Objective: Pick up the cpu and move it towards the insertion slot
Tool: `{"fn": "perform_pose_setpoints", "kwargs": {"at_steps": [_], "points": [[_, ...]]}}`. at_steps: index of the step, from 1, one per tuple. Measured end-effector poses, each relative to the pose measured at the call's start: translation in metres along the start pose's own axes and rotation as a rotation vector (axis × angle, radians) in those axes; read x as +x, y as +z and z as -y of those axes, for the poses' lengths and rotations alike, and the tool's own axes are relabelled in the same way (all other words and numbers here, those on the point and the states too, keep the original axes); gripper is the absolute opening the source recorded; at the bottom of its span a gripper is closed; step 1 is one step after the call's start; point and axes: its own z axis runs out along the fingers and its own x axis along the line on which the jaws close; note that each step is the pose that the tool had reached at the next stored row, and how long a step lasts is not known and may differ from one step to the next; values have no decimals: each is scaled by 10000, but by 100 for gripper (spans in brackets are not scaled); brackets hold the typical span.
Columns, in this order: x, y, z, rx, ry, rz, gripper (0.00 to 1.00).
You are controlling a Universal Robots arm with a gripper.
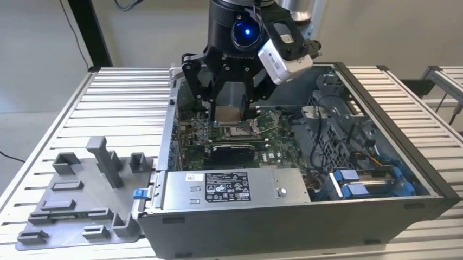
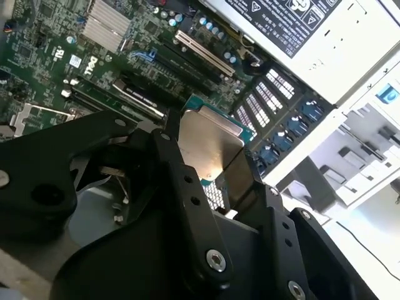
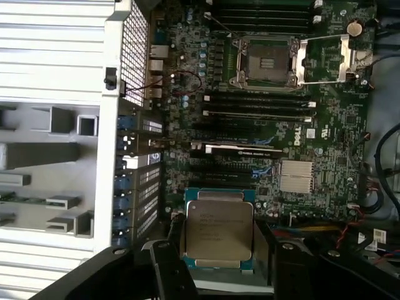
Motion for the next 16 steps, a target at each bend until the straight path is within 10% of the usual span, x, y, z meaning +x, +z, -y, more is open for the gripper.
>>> {"fn": "perform_pose_setpoints", "kwargs": {"at_steps": [16], "points": [[-364, -23, 6, 1, 0, -1, 0]]}}
